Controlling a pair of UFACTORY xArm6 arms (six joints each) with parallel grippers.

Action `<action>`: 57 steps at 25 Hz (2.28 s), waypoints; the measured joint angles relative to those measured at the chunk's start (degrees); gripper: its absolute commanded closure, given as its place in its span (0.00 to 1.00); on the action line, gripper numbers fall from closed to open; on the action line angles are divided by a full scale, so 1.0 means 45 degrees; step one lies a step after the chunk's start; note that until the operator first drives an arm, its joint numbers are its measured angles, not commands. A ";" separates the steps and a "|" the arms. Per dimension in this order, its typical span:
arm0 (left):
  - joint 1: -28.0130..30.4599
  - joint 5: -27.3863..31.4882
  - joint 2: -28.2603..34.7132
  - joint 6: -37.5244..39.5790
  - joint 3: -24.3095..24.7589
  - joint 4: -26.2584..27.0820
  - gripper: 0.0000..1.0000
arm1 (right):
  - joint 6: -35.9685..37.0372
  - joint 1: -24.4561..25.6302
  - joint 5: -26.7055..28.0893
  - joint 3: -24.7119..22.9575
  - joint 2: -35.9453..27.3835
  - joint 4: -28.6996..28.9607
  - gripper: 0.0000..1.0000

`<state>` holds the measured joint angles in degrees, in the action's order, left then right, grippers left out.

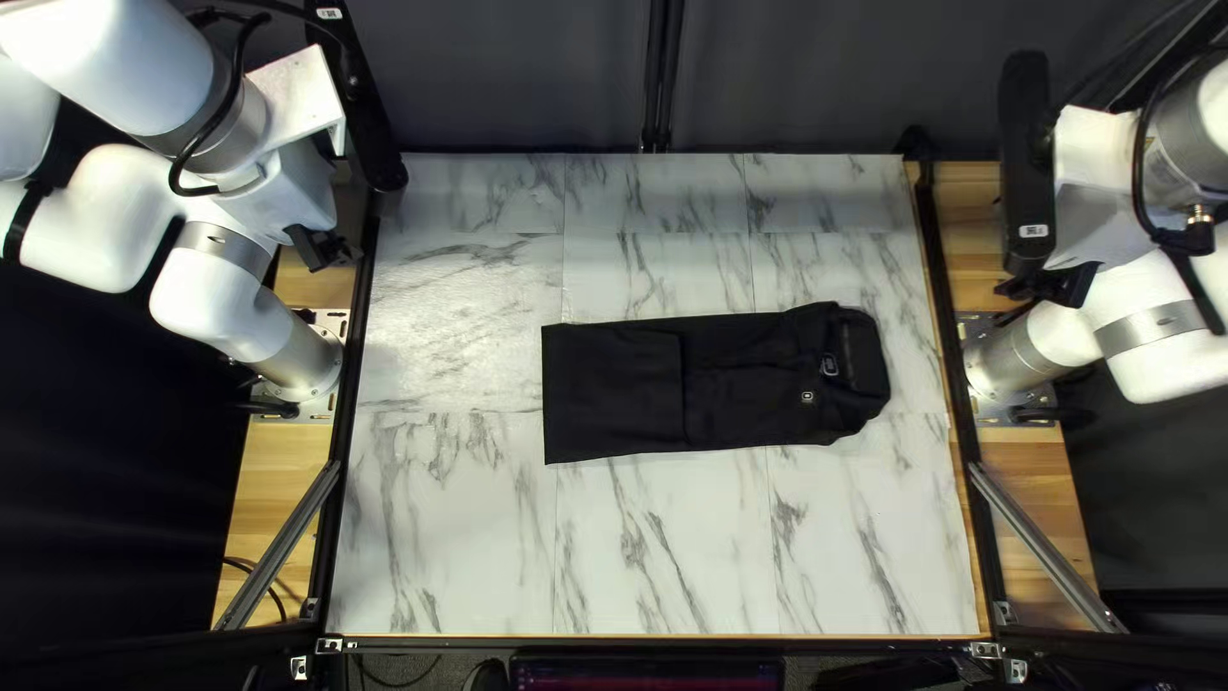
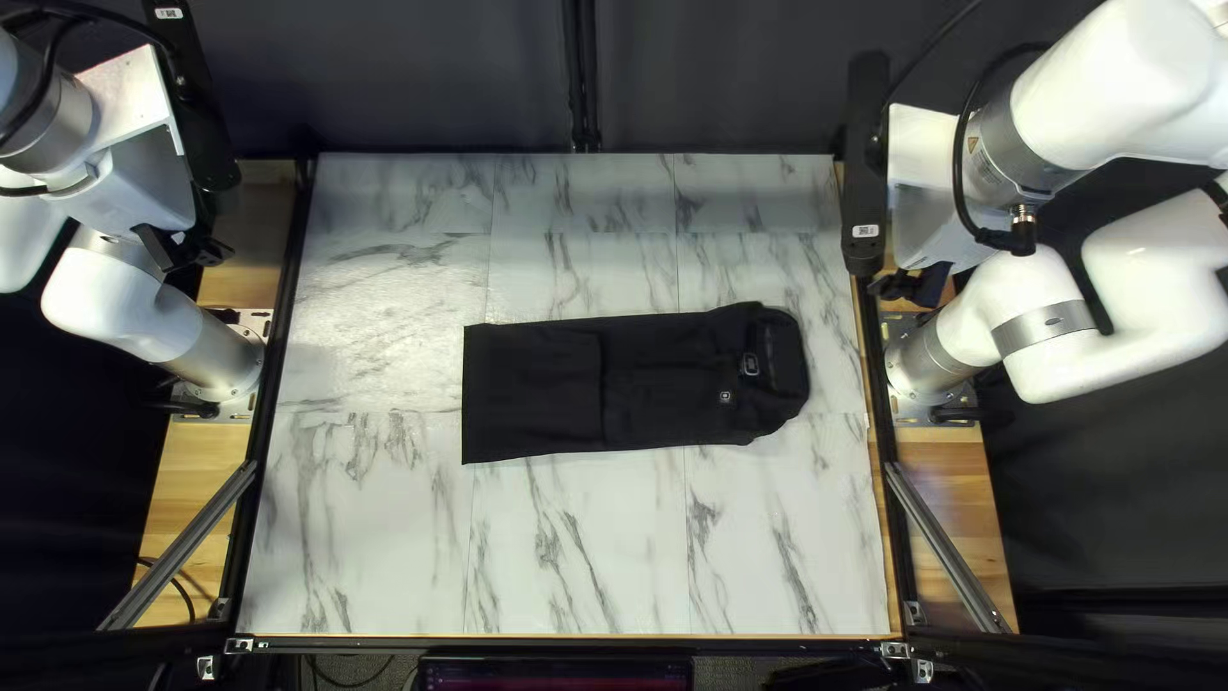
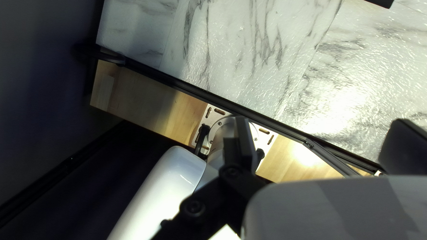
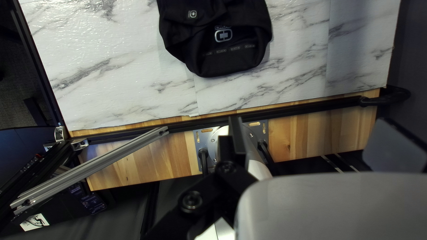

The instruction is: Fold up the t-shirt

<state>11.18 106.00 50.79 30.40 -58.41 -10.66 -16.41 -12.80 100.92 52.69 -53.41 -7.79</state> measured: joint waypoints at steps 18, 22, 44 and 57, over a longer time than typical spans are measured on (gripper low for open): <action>-0.1872 -1.1125 -0.3548 -0.8659 0.6494 0.2522 0.00 | 0.0000 0.0000 0.0000 0.0000 0.0000 0.0000 0.00; -0.1875 -1.1144 -0.3554 -0.8689 0.6502 0.2536 0.00 | 0.0000 0.0000 0.0000 0.0000 0.0000 0.0000 0.00; 0.0495 -1.2959 -0.8207 -1.0828 0.4873 -0.1978 0.00 | 0.0000 0.0000 0.0000 0.0000 0.0000 0.0000 0.00; 0.1723 -1.3115 -0.8856 -1.1007 0.5259 -0.5908 0.00 | 0.0000 0.0000 0.0000 0.0000 0.0000 0.0000 0.00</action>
<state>18.94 46.99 10.94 -19.13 -34.75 -37.25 -16.41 -12.80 100.92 52.69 -53.41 -7.79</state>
